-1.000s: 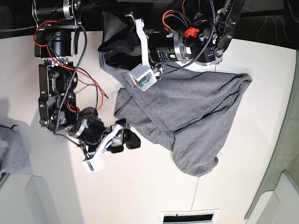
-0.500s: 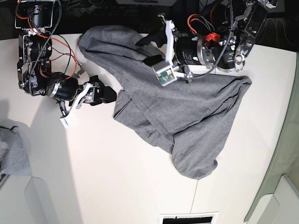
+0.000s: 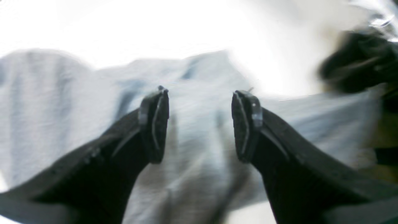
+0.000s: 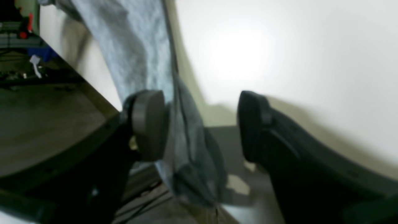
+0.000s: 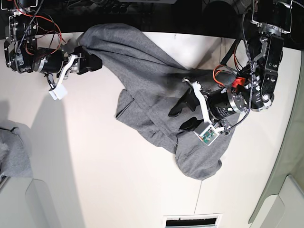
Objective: Layout the t-shirt on the table in an organized manner, then fold the t-shirt properly
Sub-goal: 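Grasp the shirt body with the left gripper, keep right gripper holding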
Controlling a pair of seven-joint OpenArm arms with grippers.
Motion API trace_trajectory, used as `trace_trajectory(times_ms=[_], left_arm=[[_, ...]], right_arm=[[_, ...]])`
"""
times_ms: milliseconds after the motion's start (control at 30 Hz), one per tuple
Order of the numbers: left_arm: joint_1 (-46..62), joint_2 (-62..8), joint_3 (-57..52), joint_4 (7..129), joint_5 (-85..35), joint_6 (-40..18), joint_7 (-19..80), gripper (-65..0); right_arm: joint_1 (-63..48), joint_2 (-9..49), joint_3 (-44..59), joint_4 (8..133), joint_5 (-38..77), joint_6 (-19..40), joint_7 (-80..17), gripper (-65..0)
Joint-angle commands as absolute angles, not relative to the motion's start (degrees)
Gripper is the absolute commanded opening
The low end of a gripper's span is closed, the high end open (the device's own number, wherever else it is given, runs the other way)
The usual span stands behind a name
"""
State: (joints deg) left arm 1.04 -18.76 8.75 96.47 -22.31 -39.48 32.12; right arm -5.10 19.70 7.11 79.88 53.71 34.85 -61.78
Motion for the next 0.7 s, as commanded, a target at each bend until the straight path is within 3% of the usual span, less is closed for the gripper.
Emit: trace_trajectory(times_ms=[0,167,367,667], left_arm=[[-0.91,-19.03,9.89,95.20,-20.03,-40.00,28.69,-30.0],[-7.11,-19.03,19.03,85.58,-6.00,-36.16,20.14,-30.0],[-11.55,-19.05,30.48,83.70,6.55,-27.83,16.71,-30.0],[-20.78,-20.86,46.17,81.47,17.34,-25.04,14.92,-30.0]], right_arm=[[-5.63,20.18,7.38,80.90,55.11,36.10,-61.73,-28.1],[-6.87,19.62,7.38,80.90,55.53,36.29,-61.65,-28.1],[-6.85,17.56,7.38,80.90,55.51,36.29,-61.54,-28.1],[-6.85,16.32,7.35,80.90,55.27,36.27,-61.52,-28.1]])
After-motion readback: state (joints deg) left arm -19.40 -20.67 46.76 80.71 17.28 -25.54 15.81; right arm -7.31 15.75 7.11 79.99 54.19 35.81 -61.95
